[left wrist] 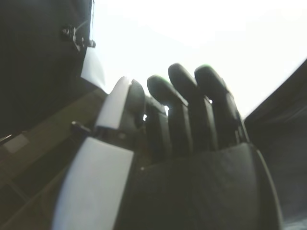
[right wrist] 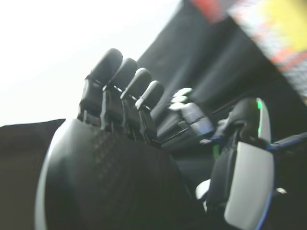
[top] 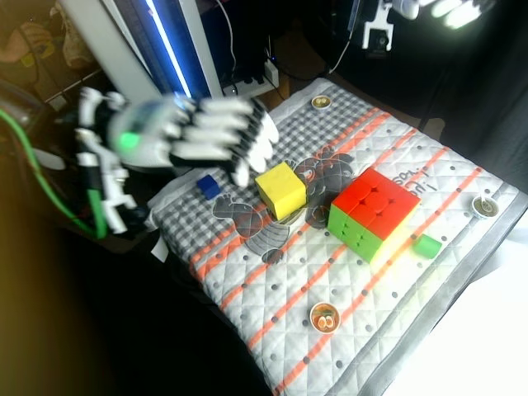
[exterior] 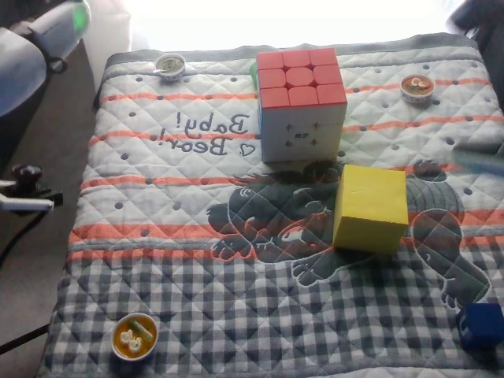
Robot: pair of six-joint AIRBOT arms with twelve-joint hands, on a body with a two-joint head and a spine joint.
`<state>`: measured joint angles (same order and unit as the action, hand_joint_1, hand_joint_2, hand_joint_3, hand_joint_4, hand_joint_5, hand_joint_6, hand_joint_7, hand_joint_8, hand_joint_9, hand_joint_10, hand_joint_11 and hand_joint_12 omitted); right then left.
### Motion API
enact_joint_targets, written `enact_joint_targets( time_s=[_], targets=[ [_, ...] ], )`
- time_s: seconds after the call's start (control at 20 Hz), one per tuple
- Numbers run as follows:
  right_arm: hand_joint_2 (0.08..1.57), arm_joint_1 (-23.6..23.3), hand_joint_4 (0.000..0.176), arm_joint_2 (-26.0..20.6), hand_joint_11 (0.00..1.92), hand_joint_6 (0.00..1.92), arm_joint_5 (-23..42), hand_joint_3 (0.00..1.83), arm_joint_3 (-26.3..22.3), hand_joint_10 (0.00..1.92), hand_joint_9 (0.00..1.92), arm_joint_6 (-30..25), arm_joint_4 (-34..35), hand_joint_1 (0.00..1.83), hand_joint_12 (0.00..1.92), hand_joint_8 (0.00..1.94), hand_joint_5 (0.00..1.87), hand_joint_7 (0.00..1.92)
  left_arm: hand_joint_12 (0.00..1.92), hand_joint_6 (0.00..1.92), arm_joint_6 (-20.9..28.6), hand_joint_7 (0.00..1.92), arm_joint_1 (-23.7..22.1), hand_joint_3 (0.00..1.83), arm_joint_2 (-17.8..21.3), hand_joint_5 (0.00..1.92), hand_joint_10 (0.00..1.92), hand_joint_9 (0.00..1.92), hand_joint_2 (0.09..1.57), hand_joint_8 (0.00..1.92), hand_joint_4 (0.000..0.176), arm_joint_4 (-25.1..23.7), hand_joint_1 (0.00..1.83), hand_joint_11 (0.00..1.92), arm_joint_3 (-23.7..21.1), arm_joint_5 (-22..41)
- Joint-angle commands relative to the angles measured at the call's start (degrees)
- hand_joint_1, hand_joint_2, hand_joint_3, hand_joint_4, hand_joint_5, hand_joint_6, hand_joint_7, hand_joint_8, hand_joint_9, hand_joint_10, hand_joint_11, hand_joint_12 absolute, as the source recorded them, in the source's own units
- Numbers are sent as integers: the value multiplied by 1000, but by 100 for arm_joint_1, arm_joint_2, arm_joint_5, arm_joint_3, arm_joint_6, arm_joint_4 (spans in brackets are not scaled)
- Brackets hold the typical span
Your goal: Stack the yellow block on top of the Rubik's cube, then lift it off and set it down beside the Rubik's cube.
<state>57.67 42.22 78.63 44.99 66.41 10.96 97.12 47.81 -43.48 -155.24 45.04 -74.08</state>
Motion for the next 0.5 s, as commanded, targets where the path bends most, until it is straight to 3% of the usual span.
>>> enact_joint_targets(
  time_s=[0.0, 0.05, 0.1, 0.15, 0.2, 0.25, 0.3, 0.35, 0.4, 0.45],
  targets=[
    [973, -56, 0, -35, 44, 1519, 1150, 41, 8, 1589, 149, 104, 19, 922, 1916, 1505, 0, 124, 1813, 1541, 116, 613, -119, 0, 48, 665, 1419, 458, 1313, 1517, 20, -317, 1092, 380, 0, -787],
    [1060, -56, 0, -39, 110, 1537, 1492, 95, 9, 1598, 200, 194, 123, 959, 1920, 1507, 0, 156, 1739, 1530, 299, 608, -187, 0, 56, 664, 1360, 491, 1313, 1528, 24, -490, 1090, 440, 35, -830],
    [1192, -56, 0, -39, 190, 1644, 1516, 154, 9, 1734, 207, 199, 128, 848, 1921, 1636, 46, 198, 1711, 1524, 312, 614, -190, 0, 56, 632, 1309, 518, 1320, 1559, 30, -502, 1082, 435, 37, -834],
    [1390, -56, 98, -39, 174, 1839, 1760, 90, 7, 1788, 180, 243, 186, 634, 1921, 1670, 305, 180, 1707, 1570, 418, 590, -238, 4, 57, 590, 1287, 506, 1340, 1600, 34, -620, 1061, 403, 57, -892],
    [1385, -56, 0, -38, 75, 1647, 2015, 47, 6, 1643, 163, 269, 226, 387, 1921, 1468, 107, 154, 1767, 1631, 437, 543, -279, 2, 57, 535, 1312, 465, 1374, 1673, 34, -719, 1031, 359, 51, -982],
    [1364, -56, 0, -37, 71, 1534, 2228, 24, 3, 1570, 176, 300, 258, 292, 1921, 1405, 99, 189, 1771, 1696, 437, 482, -325, 1, 58, 495, 1286, 487, 1401, 1299, 25, -809, 846, 372, 38, -1083],
    [1365, -142, 0, -37, 77, 1519, 2229, 16, -15, 1602, 268, 310, 337, 351, 1921, 1470, 222, 260, 1690, 1150, 437, 490, -365, 0, 58, 290, 1153, 514, 1323, 1031, 0, -898, 711, 380, 26, -1180],
    [1337, -271, 0, -14, 15, 1565, 2229, 1, -8, 1597, 232, 420, 325, 346, 1876, 1525, 95, 202, 1703, 953, 437, 440, -407, 0, 72, 221, 1118, 498, 1276, 945, 0, -1007, 575, 340, 14, -1313],
    [1283, -324, 0, 4, 2, 1514, 2229, 0, -3, 1642, 170, 451, 304, 435, 1912, 1553, 18, 121, 1723, 899, 437, 394, -420, 0, 74, 151, 1143, 433, 1297, 937, 0, -1055, 438, 118, 7, -1372],
    [1229, -458, 26, 31, 0, 1204, 2229, 0, -2, 1465, 134, 583, 224, 392, 1829, 1342, 3, 74, 1747, 919, 436, 357, -434, 0, 74, 79, 1158, 363, 1269, 871, 0, -1181, 335, 58, -11, -1530]
  ],
)
